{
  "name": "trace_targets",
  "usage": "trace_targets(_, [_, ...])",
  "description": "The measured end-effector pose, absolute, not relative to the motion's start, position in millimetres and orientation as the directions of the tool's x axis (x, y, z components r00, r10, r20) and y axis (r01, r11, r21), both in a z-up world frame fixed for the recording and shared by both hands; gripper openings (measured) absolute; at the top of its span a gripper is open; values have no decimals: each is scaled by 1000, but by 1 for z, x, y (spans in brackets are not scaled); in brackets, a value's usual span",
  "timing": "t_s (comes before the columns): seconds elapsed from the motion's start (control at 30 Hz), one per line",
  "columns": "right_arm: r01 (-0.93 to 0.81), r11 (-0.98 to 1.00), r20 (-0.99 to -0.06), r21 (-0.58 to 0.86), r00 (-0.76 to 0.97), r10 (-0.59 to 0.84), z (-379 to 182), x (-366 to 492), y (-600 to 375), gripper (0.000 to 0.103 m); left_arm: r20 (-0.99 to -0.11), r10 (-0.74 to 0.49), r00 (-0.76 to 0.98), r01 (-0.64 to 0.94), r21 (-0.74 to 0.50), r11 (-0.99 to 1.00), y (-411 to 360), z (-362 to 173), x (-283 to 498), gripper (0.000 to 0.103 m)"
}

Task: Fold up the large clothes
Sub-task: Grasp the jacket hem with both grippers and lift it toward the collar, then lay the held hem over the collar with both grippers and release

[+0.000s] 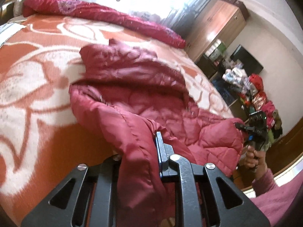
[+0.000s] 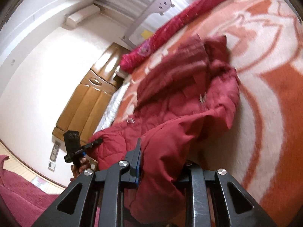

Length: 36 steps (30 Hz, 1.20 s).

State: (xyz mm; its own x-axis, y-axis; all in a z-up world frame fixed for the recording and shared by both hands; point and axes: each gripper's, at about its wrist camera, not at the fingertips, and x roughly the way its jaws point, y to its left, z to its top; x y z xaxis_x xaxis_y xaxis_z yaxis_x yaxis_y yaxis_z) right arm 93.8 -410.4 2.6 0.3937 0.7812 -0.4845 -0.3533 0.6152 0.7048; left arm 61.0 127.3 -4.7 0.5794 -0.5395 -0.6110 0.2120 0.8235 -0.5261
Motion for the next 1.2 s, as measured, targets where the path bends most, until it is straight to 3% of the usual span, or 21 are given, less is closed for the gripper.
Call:
trace_targets(0.33, [-387, 611, -413, 691, 481, 773, 40, 154, -398, 21, -563, -519, 643, 229, -506, 832, 130, 28, 116, 14])
trace_targets(1.2, [-252, 747, -486, 615, 625, 611, 45, 278, -374, 21, -581, -460, 672, 117, -530, 840, 142, 28, 227, 15])
